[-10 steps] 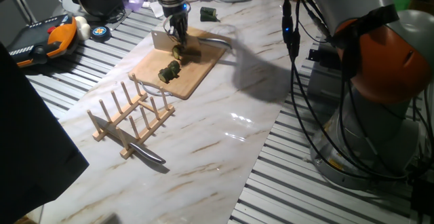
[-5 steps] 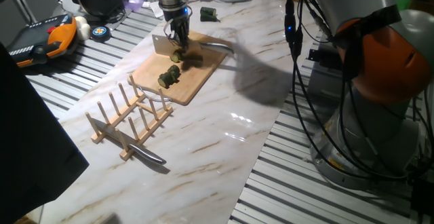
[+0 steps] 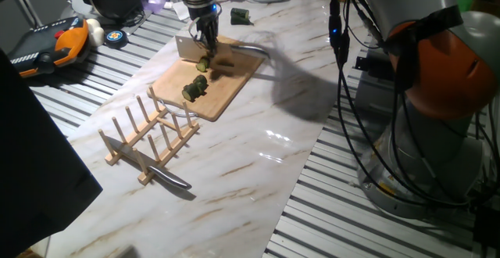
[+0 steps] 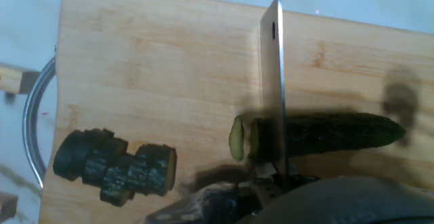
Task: Cut the cucumber into segments
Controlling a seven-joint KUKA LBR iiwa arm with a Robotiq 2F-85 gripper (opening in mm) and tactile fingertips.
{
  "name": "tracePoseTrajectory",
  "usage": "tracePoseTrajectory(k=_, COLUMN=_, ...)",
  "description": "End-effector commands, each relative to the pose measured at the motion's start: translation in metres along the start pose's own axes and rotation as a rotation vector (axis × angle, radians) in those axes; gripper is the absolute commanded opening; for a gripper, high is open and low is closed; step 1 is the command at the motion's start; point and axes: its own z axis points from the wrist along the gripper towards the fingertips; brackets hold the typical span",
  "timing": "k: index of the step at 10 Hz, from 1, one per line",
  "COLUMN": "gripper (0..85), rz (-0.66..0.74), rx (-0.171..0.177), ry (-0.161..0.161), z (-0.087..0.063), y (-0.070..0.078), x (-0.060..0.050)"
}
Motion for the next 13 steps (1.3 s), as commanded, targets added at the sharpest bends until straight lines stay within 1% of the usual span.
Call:
tracePoseTrajectory(k=1, gripper=0.7, rz=-0.004, rx=-0.001, ry=0.0, z=0.0, y=0.001, x=0.0)
tracePoseTrajectory(k=2, gripper=0.7, rz=-0.002, rx=0.003, ry=-0.006, z=-0.003, y=0.002, x=0.003)
tracePoseTrajectory(k=4, gripper=0.7, rz=0.011, rx=0.002, ry=0.009, z=-0.011, y=0.012, x=0.004)
tracePoseTrajectory(k=5, gripper=0.7, rz=0.014, rx=0.002, ry=0.006, z=-0.013, y=0.016, x=0.004)
tracePoseTrajectory(k=6, gripper=0.7, rz=0.014, rx=0.002, ry=0.005, z=-0.013, y=0.016, x=0.005)
tracePoseTrajectory(k=7, gripper=0.7, rz=0.01, rx=0.02, ry=-0.006, z=-0.019, y=0.011, x=0.009)
tracePoseTrajectory(k=8, gripper=0.7, rz=0.008, rx=0.016, ry=-0.004, z=-0.029, y=0.011, x=0.011)
tracePoseTrajectory(k=10, gripper=0.7, rz=0.035, rx=0.015, ry=-0.029, z=-0.04, y=0.032, x=0.013)
tracePoseTrajectory(k=11, gripper=0.7, rz=0.05, rx=-0.009, ry=-0.028, z=-0.044, y=0.04, x=0.014)
tracePoseTrajectory(k=12, gripper=0.7, rz=0.057, rx=-0.014, ry=-0.027, z=-0.046, y=0.047, x=0.013)
tracePoseTrajectory(k=13, gripper=0.7, rz=0.078, rx=-0.042, ry=-0.023, z=-0.048, y=0.056, x=0.012)
